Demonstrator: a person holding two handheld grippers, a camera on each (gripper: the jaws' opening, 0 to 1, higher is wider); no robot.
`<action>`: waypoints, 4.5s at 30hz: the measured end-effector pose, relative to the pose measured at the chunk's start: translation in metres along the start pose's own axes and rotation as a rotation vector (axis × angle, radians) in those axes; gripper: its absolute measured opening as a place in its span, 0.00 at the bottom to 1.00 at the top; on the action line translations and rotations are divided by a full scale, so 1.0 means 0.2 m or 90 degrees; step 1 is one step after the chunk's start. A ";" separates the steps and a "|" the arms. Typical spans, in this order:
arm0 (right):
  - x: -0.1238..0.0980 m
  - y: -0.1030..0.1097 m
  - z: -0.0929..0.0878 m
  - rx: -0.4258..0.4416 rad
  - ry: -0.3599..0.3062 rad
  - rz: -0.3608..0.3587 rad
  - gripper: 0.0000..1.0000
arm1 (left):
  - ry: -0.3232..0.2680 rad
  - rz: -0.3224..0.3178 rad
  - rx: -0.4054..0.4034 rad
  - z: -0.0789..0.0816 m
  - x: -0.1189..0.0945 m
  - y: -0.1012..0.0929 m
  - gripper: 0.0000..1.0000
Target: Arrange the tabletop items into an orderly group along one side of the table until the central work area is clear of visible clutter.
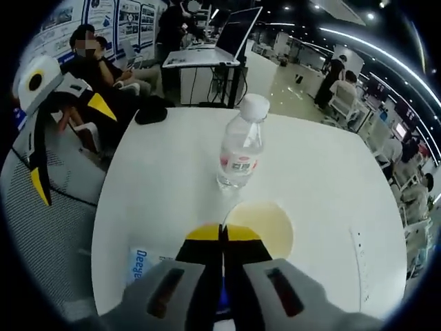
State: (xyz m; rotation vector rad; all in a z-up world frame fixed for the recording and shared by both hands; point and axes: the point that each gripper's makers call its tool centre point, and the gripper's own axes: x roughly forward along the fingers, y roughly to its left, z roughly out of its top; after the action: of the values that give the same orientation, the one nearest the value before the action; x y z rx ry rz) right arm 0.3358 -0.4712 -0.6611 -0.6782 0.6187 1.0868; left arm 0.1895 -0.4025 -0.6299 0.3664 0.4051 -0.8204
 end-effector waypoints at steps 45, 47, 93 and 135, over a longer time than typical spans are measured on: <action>0.37 -0.06 0.05 -0.055 -0.004 -0.019 0.00 | 0.014 0.008 -0.016 -0.04 0.00 0.03 0.84; 0.38 -0.05 0.06 -0.060 -0.005 -0.016 0.00 | 0.014 0.010 -0.017 -0.04 0.00 0.03 0.84; -0.19 -0.11 0.02 0.101 -0.105 -0.133 0.62 | 0.000 0.012 -0.028 -0.01 0.00 0.02 0.87; -0.44 0.25 -1.08 0.449 0.027 -0.253 1.00 | -0.003 -0.032 -0.027 -0.02 0.02 -0.03 0.98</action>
State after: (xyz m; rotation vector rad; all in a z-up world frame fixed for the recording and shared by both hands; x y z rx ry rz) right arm 0.2334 -0.6699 -0.7457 -0.1885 0.8036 0.4318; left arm 0.1860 -0.4079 -0.6356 0.3163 0.4283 -0.8606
